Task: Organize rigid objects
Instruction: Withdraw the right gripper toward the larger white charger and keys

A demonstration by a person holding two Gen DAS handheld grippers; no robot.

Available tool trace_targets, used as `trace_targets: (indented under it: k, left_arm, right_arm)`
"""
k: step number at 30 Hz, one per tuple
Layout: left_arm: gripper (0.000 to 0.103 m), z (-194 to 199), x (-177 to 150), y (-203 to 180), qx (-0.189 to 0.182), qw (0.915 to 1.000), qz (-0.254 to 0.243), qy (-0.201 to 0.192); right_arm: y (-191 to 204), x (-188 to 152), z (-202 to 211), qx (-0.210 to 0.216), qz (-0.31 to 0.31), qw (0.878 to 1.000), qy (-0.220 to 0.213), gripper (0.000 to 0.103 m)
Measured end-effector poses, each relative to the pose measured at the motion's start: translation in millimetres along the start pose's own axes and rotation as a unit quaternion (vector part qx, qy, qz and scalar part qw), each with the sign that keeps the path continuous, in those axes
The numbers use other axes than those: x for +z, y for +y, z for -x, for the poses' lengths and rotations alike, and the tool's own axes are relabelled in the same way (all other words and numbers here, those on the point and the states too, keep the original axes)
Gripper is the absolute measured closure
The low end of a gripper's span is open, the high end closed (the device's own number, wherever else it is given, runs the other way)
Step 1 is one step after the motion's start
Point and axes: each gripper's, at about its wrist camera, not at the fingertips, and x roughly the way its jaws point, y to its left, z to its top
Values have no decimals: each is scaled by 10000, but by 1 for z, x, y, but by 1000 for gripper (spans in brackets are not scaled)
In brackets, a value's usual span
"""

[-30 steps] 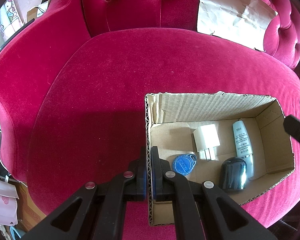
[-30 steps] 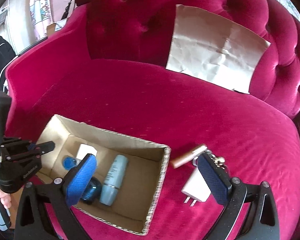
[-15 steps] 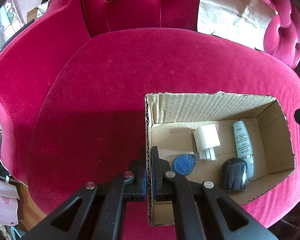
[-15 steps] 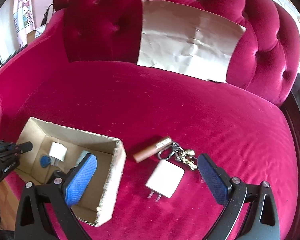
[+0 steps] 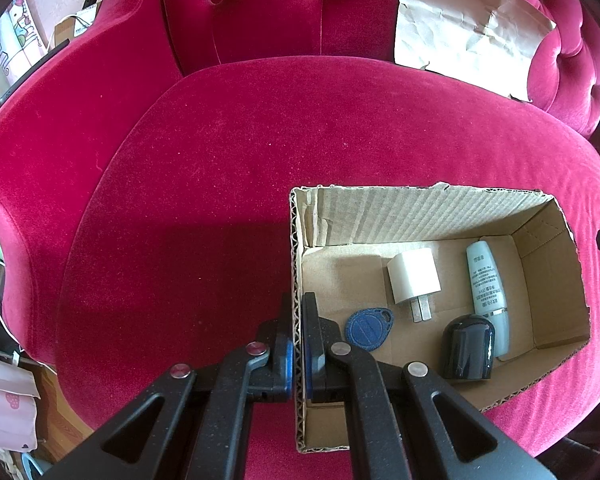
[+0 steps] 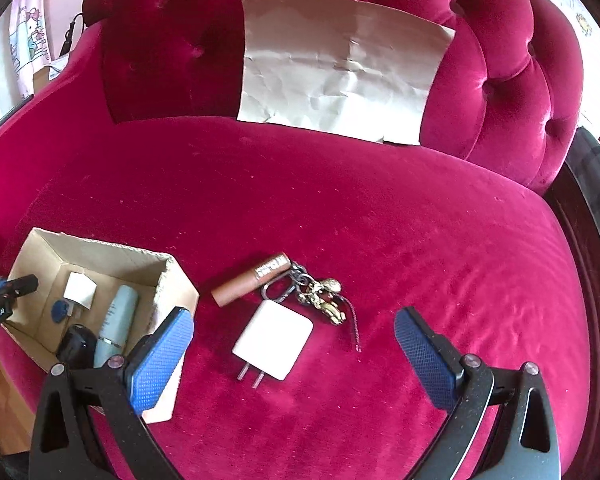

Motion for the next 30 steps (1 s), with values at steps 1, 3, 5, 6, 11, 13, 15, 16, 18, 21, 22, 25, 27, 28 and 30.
trace_targets:
  k: [1,3,5,6,11,13,15,16,18,21,22,25,27,28,30]
  left_arm:
    - [100,0,0,0,-2,10000,5,0]
    - [100,0,0,0,7,10000,-1,-1]
    - [100,0,0,-1,12,10000,-10,0]
    - [100,0,1,-1,10,10000,-9,0]
    - [100,0,1,-1,26,10000,-17,-2]
    - [100,-1,1,-3,29,10000,-10,-3]
    - [100,-1,1,-3,36,10000,-15,-2]
    - [100,0,1,-4,38,10000,-12,-2]
    - [100,0,1,-4,37,10000,-15,-2]
    - [100,0,1,-4,38,10000,-13,-1]
    - [100,0,1,-4,37,10000,-15,-1]
    - [100,-1,1,-4,26,10000,-8,0]
    - [100,-1,1,-4,27,10000,-9,-1]
    - [100,-1,1,-3,25,10000,-10,-1]
    - [100,-1,1,-3,17,10000,-7,2]
  right_arm:
    - [-1,-1,0,8,0,10000,9,0]
    - [-5,-4,-2,30,-18,10000,21,0]
    - [-7,-7,-2,41,4,10000,27,0]
    - [-7,-9,-3,40,30,10000,34,0]
    - [-7,-20,-10,63,186,9997,131,0]
    - [-7,-23,-11,94,244,9995,159,0]
    - [-6,-25,-13,87,310,9993,194,0]
    - [-6,-26,-14,94,329,9992,209,0]
    - [-7,-27,-16,131,336,9990,248,0]
    - [-6,-29,-20,152,344,9989,282,0]
    - [-6,-29,-22,163,321,9989,301,0]
    - [-5,-30,-29,209,254,9988,376,0]
    - [-3,-31,-34,203,258,9985,429,0]
    - [-2,-31,-37,195,270,9985,444,0]
    - [1,-32,-40,187,297,9983,462,0]
